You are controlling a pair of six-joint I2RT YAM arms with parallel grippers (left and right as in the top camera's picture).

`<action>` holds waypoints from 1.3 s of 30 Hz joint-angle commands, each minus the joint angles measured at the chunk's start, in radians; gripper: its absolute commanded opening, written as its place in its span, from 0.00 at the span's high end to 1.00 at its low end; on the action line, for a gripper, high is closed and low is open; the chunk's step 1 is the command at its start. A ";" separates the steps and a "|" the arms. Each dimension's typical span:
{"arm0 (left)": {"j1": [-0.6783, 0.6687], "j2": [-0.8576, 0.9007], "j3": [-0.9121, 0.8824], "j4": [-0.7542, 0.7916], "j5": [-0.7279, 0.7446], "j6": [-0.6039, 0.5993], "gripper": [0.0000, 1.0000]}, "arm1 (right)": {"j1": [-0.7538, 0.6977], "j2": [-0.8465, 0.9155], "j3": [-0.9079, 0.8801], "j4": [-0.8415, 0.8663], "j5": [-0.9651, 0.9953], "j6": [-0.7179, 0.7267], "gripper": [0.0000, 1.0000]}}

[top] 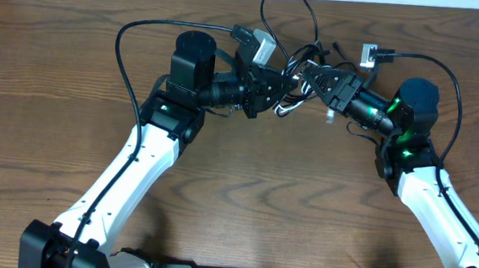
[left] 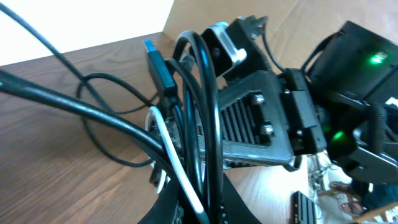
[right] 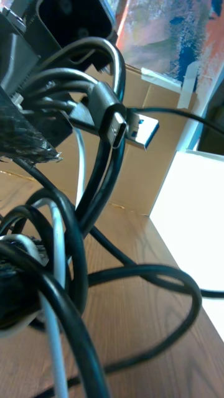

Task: Untangle cables

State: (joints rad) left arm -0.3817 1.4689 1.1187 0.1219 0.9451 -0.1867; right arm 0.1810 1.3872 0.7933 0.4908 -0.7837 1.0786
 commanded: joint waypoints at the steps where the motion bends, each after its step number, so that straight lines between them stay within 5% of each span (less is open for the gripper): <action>1: -0.004 0.001 -0.002 0.025 0.116 -0.009 0.92 | 0.004 -0.013 0.013 0.002 0.058 -0.021 0.66; 7: -0.004 0.001 -0.002 0.027 0.125 -0.009 0.92 | 0.012 -0.013 0.013 0.002 0.088 -0.021 0.99; 15: 0.003 0.001 -0.002 0.008 0.062 -0.009 0.92 | 0.014 -0.013 0.013 0.018 0.074 0.044 0.99; 23: 0.055 0.001 -0.002 -0.151 -0.133 -0.037 0.92 | -0.037 -0.013 0.013 0.217 -0.048 0.191 0.99; 33: 0.074 0.001 -0.002 -0.221 -0.143 -0.043 0.68 | -0.054 -0.013 0.013 0.329 -0.060 0.261 0.99; 39: 0.074 0.001 -0.002 -0.242 -0.146 -0.043 0.67 | -0.097 -0.013 0.013 0.329 -0.058 0.280 0.99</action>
State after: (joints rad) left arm -0.3206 1.4696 1.1191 -0.1070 0.8314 -0.2359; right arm 0.1200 1.3872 0.7898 0.8024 -0.8650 1.3300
